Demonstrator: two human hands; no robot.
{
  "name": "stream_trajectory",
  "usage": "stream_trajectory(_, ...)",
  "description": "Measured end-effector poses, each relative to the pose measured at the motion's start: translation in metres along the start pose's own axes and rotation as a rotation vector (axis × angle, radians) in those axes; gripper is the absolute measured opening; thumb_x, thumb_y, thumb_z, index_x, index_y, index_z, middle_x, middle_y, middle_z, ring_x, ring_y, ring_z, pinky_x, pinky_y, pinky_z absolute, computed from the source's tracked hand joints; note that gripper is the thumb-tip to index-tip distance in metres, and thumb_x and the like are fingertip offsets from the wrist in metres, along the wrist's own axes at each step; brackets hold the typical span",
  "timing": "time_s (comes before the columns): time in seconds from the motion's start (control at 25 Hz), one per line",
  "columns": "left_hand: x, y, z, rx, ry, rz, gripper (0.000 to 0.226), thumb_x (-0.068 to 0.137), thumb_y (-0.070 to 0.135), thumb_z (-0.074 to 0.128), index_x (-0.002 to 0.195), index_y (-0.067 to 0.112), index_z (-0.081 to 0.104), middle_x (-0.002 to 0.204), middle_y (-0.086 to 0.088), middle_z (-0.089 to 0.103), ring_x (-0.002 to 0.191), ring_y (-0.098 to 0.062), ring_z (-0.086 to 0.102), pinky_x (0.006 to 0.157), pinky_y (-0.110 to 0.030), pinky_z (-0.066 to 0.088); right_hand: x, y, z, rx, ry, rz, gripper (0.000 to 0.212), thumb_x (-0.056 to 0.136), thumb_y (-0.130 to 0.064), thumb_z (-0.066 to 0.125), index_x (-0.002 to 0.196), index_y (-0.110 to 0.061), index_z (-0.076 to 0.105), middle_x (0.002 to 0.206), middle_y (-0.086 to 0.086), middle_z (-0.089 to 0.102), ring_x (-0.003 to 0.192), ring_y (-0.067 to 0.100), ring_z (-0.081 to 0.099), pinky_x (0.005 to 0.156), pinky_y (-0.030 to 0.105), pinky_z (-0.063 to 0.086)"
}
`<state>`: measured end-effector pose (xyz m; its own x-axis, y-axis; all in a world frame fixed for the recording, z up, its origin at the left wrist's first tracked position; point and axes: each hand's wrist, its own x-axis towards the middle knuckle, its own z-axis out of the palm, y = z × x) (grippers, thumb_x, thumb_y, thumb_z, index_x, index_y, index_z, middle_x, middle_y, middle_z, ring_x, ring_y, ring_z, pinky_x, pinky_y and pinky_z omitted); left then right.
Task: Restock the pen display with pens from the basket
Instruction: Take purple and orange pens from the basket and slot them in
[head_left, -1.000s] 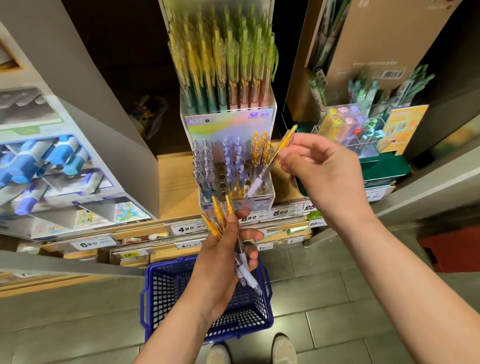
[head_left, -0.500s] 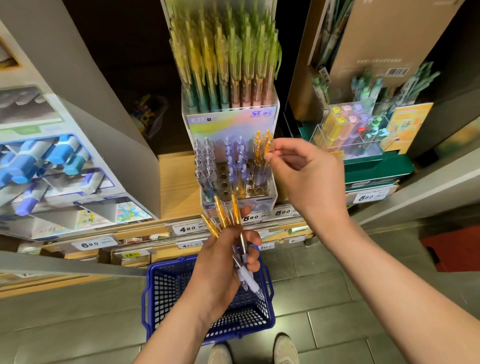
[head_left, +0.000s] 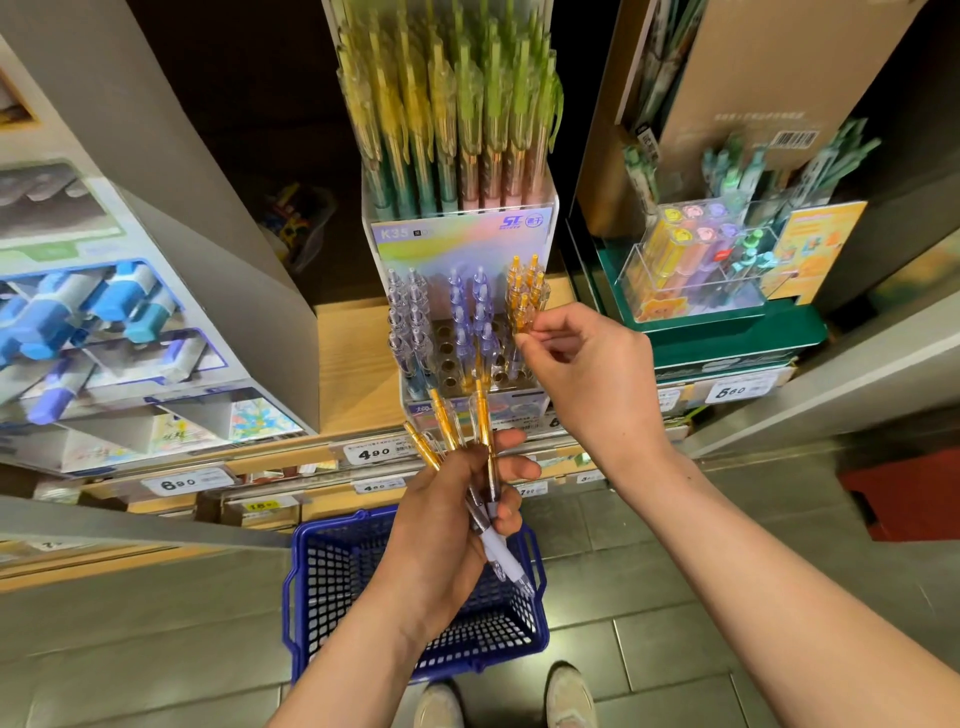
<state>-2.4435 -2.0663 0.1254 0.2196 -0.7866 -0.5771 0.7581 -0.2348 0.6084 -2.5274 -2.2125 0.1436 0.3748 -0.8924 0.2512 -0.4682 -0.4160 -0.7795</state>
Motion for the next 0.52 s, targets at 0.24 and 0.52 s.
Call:
stream_trajectory(0.24, -0.002, 0.0, 0.003, 0.093, 0.023, 0.026, 0.033, 0.105, 0.019, 0.046, 0.113, 0.002, 0.073, 0.092, -0.016, 0.074, 0.057, -0.016, 0.054, 0.059, -0.027, 0.05, -0.002, -0.004, -0.005, -0.047, -0.071, 0.084, 0.016, 0.087, -0.026, 0.078, 0.099, -0.017, 0.072, 0.083, -0.011, 0.07, 0.076, 0.001, 0.067, 0.071, 0.001, 0.045)
stream_trajectory(0.52, -0.002, 0.0, 0.003, 0.248, 0.021, 0.092, 0.028, 0.095, 0.031, 0.059, 0.103, 0.007, 0.071, 0.085, -0.004, 0.073, 0.068, -0.016, 0.059, 0.066, -0.029, 0.055, -0.037, -0.022, -0.017, 0.304, -0.472, 0.518, 0.028, 0.079, -0.047, 0.081, 0.096, -0.028, 0.068, 0.085, -0.009, 0.074, 0.067, 0.011, 0.075, 0.071, 0.03, 0.06)
